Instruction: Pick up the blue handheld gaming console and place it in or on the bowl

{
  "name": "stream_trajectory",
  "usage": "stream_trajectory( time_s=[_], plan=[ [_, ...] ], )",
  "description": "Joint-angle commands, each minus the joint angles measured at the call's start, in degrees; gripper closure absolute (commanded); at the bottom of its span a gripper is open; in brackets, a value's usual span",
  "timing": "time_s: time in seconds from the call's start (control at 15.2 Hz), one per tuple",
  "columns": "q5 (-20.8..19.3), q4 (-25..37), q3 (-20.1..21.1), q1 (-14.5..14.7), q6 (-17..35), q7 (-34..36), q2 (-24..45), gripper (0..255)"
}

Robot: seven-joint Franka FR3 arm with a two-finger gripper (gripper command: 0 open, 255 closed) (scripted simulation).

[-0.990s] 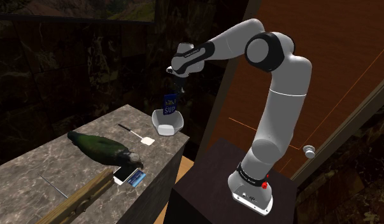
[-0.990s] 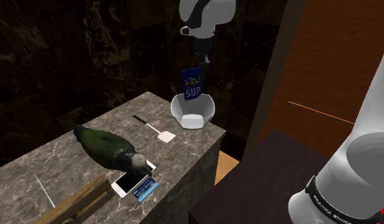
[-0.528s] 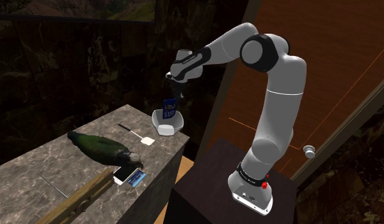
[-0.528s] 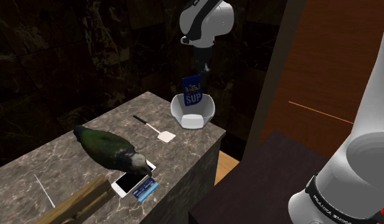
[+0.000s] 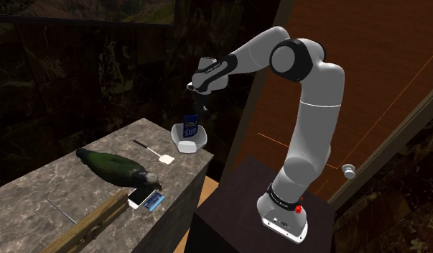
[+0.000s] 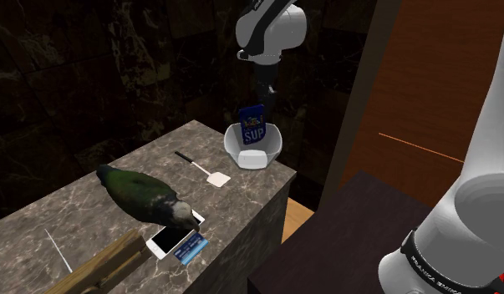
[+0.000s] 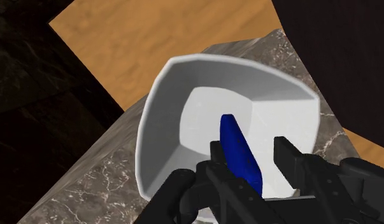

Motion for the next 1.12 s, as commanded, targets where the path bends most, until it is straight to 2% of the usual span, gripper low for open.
stream_trajectory(
  time_s=[0.0,0.26,0.53,1.06],
  plan=[
    [0.00,0.00,0.00,0.00,0.00,0.00,0.00,0],
    [0.00,0.01,0.00,0.00,0.00,0.00,0.00,0],
    [-0.78,2.38,-0.28,0.22,-6.36,0.52,-4.02,0],
    [-0.78,2.38,-0.28,0.22,-6.36,0.52,-4.02,0]
  ],
)
